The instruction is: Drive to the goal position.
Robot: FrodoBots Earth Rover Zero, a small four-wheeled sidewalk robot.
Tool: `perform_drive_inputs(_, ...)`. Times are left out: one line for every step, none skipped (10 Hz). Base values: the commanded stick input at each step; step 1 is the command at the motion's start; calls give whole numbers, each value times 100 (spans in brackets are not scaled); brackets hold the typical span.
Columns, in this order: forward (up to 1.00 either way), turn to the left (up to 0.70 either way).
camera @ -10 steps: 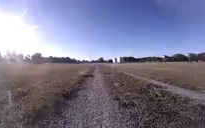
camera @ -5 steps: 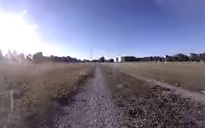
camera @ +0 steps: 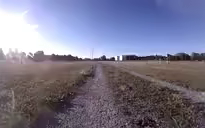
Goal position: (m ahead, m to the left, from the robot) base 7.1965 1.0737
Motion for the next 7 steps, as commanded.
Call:
perform_drive_inputs(50,0)
perform_drive_inputs(50,0)
perform_drive_inputs(50,0)
perform_drive_inputs(50,0)
perform_drive_inputs(50,0)
perform_drive_inputs(50,0)
perform_drive_inputs(50,0)
